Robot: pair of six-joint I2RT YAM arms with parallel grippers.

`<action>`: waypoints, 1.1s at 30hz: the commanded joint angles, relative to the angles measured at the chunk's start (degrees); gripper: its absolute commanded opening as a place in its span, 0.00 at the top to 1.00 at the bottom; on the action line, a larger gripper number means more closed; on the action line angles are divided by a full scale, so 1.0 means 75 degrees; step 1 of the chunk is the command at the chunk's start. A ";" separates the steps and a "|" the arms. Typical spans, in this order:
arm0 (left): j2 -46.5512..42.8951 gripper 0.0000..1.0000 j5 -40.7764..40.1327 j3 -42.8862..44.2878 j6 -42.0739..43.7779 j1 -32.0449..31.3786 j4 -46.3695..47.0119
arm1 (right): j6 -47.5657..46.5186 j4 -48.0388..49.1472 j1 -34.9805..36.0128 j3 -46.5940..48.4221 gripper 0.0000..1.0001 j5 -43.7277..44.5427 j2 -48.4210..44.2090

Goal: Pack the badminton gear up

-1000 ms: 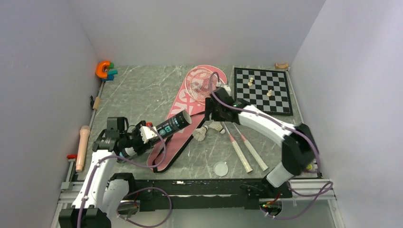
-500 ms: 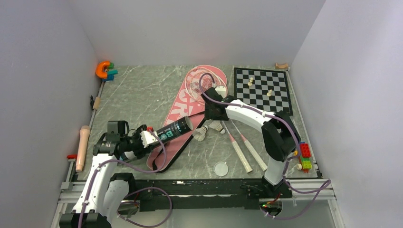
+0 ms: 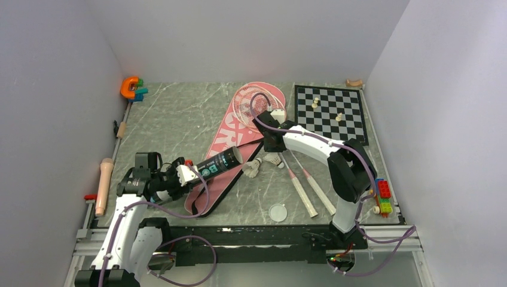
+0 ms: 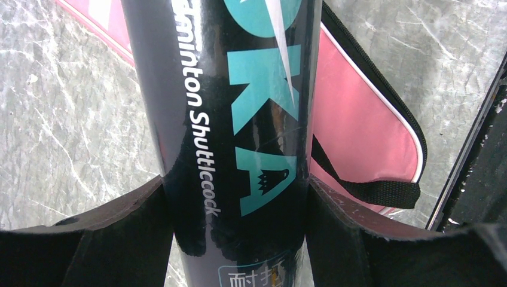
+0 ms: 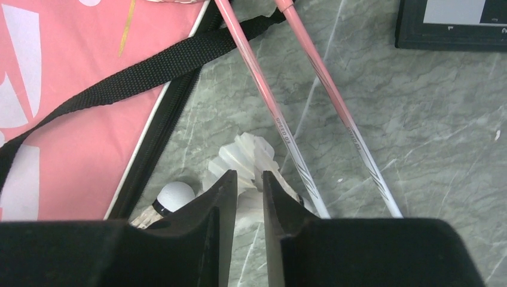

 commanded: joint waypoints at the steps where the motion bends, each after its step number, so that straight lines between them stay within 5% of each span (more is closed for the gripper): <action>1: -0.0146 0.85 0.0283 0.0012 0.0055 -0.0009 0.0068 | -0.0005 -0.0209 -0.0036 0.0225 0.77 0.0159 -0.0185; 9: -0.0157 0.85 0.0235 0.0020 0.0085 -0.0009 0.0106 | -0.0100 -0.0401 -0.0035 0.0468 0.99 0.0062 -0.0564; 24: 0.0104 0.85 0.0687 0.0097 -0.0372 -0.0009 0.0403 | 0.0104 -0.0004 -0.0045 0.0613 1.00 -0.1531 -0.3622; 33: -0.0288 0.86 0.1698 0.0099 -0.0215 0.0002 0.0269 | 0.1353 0.3033 -0.0069 -0.1173 1.00 -0.3734 -0.5423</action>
